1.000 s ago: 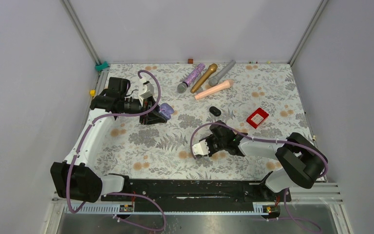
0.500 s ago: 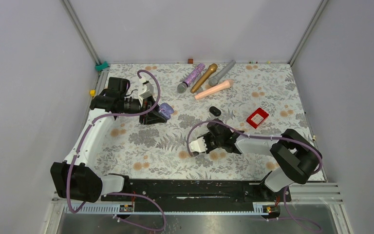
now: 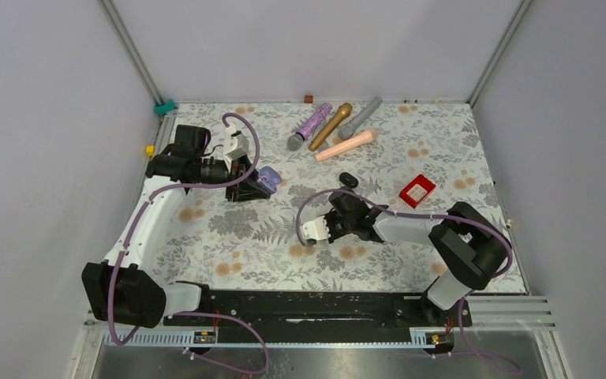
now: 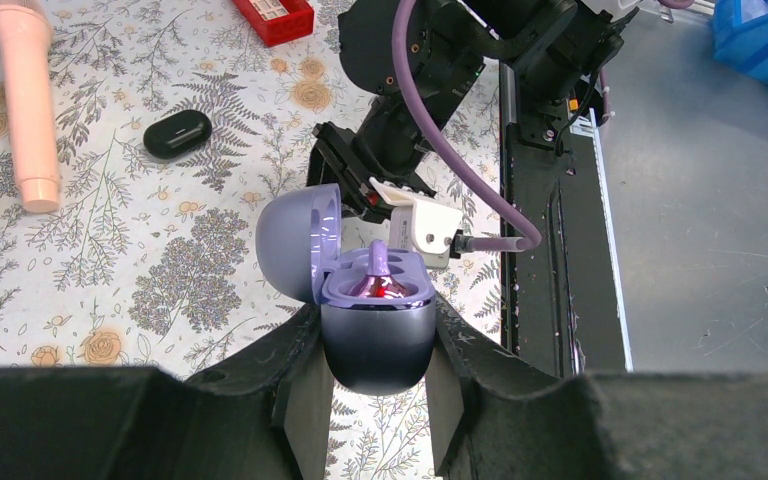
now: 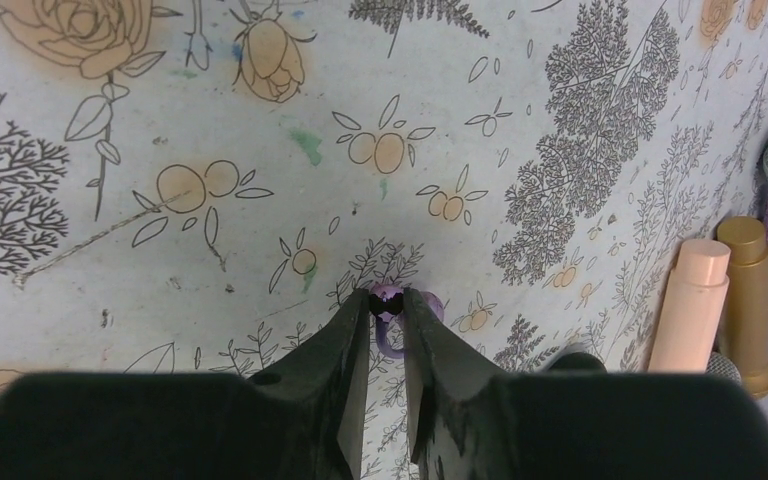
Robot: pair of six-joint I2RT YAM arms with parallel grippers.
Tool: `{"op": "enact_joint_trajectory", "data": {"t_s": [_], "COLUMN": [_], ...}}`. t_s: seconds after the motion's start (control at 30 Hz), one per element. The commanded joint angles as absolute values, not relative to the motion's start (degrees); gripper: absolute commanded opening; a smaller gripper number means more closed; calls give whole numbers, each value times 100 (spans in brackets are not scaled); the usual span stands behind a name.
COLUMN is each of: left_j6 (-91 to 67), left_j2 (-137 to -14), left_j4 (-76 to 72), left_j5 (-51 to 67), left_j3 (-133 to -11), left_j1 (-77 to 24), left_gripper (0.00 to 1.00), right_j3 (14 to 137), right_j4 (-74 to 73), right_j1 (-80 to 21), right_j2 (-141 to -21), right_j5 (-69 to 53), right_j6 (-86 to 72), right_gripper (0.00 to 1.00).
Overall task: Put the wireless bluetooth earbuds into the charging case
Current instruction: Pick up the earbud from the center of the board, then place the earbud in the charging case.
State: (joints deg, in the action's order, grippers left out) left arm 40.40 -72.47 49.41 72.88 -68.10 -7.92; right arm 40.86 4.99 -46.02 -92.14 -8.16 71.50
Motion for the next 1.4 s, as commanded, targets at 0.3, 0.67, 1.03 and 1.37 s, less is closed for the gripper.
{"op": "enact_joint_trajectory", "data": {"t_s": [0.3,0.67,1.03,1.37], "left_j6": [4089,4149,5250,6240], "left_j2": [-7135,-7088,-7889,-8684], "left_j4": [4787,4781,5902,6958], "left_j5": [7599,7727,6534,6419], "left_j3": [-6839,-6782,-7441,-8007], "left_j1": [-760,-820,-2162,-3043], "left_gripper": [0,2,2,1], "right_j3": [6218,6849,6992,6180], "right_j4": [-2311,-3124,-3130,-552], "right_j1": [-3961,-3014,-2962,-2971], "right_j2": [-8702,-8359,-7711,-7336], "right_j5": [-2865,-5292,-6646,-7273], "right_j6": [4184,2047,1315,-862], "right_gripper": [18,18,18,18]}}
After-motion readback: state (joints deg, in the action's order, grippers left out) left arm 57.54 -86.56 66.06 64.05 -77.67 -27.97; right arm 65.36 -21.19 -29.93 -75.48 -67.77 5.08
